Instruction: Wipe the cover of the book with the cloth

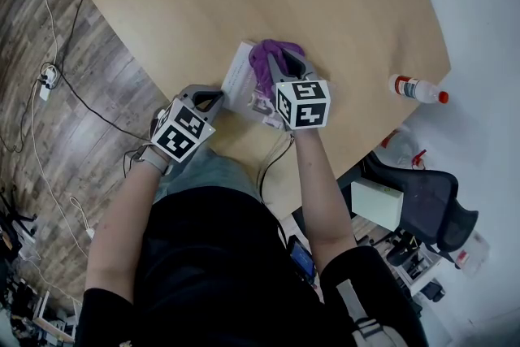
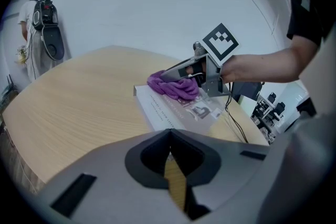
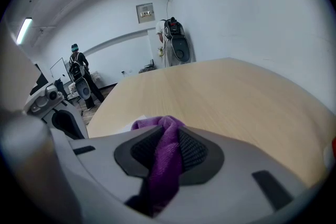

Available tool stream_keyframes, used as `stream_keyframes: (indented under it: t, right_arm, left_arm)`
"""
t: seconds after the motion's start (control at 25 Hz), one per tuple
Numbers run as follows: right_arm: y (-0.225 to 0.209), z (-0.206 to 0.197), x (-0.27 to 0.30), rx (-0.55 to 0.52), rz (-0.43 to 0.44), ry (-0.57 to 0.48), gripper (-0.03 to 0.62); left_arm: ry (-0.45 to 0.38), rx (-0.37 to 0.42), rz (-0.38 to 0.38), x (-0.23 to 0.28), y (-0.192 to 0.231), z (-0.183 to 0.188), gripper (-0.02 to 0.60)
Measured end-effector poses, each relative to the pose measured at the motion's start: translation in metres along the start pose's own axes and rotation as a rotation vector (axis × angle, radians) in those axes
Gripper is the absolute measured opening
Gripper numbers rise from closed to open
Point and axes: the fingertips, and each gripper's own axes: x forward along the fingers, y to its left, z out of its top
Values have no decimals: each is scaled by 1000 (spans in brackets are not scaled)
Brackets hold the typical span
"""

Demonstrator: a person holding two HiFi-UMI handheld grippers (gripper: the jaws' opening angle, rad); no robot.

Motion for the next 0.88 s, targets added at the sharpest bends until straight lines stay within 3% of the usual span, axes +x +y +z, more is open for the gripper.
stream_keyframes:
  t: [0.48, 0.88]
  right_arm:
    - [-18, -16, -21, 16, -49, -14, 94]
    - [-4, -35, -36, 8, -51, -3, 89]
  left_arm:
    - [5, 7, 18, 0, 0, 0, 21]
    - [9, 9, 22, 1, 1, 0, 21]
